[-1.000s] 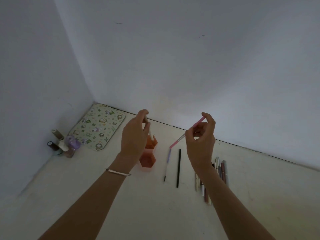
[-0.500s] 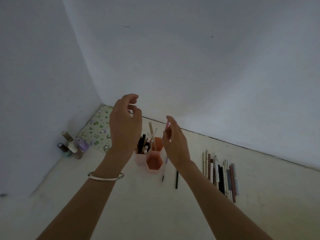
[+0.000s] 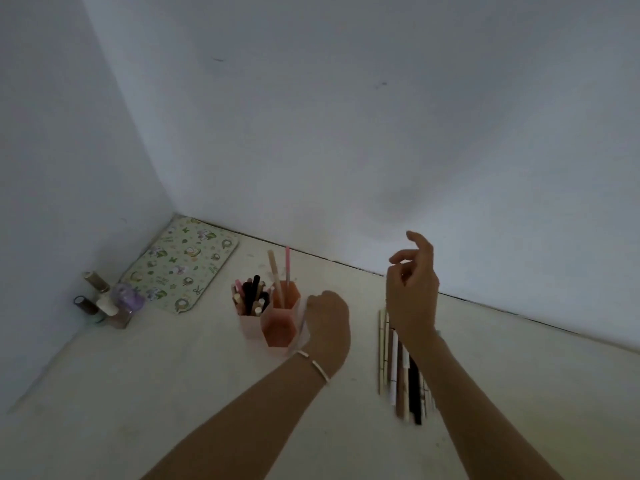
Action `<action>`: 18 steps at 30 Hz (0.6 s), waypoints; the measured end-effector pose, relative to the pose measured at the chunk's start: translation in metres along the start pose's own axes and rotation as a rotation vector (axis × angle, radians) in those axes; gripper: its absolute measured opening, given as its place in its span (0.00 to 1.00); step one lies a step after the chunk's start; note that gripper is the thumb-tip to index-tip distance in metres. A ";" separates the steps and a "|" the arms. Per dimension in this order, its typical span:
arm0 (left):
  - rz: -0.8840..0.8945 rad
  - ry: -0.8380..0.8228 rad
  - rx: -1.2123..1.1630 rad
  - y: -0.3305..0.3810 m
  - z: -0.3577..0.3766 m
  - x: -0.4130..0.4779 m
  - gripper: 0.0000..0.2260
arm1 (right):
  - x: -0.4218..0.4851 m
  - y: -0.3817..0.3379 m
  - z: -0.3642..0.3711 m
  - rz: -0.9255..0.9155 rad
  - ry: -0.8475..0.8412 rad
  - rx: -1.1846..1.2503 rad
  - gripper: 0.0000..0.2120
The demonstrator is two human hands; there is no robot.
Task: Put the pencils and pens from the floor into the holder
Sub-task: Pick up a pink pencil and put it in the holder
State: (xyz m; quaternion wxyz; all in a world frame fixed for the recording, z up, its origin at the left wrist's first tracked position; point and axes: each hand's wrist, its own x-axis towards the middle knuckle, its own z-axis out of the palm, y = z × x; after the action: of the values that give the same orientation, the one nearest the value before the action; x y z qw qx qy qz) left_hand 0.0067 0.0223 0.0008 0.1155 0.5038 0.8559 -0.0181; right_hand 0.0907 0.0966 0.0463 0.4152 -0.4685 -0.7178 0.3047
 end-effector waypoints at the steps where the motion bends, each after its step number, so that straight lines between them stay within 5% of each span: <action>1: -0.026 -0.024 0.140 -0.002 0.006 0.002 0.14 | -0.005 0.006 -0.004 0.016 -0.022 -0.004 0.24; 4: -0.042 -0.059 0.340 -0.005 0.023 0.012 0.15 | -0.018 0.025 -0.015 0.035 -0.073 -0.029 0.24; 9: -0.054 -0.071 0.299 -0.008 0.036 0.023 0.29 | -0.035 0.044 -0.013 0.108 -0.105 -0.054 0.24; 15: -0.024 0.289 -0.224 -0.009 -0.071 0.029 0.19 | -0.041 0.053 0.022 0.165 -0.302 -0.233 0.15; 18: 0.017 0.516 -0.513 -0.032 -0.120 0.019 0.31 | -0.055 0.049 0.056 0.220 -0.534 -0.367 0.17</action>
State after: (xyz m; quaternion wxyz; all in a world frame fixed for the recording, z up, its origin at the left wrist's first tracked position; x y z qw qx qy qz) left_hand -0.0510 0.0406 0.1107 0.0184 0.4537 0.8293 0.3257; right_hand 0.0739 0.0608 -0.0373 0.0861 -0.5136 -0.7893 0.3252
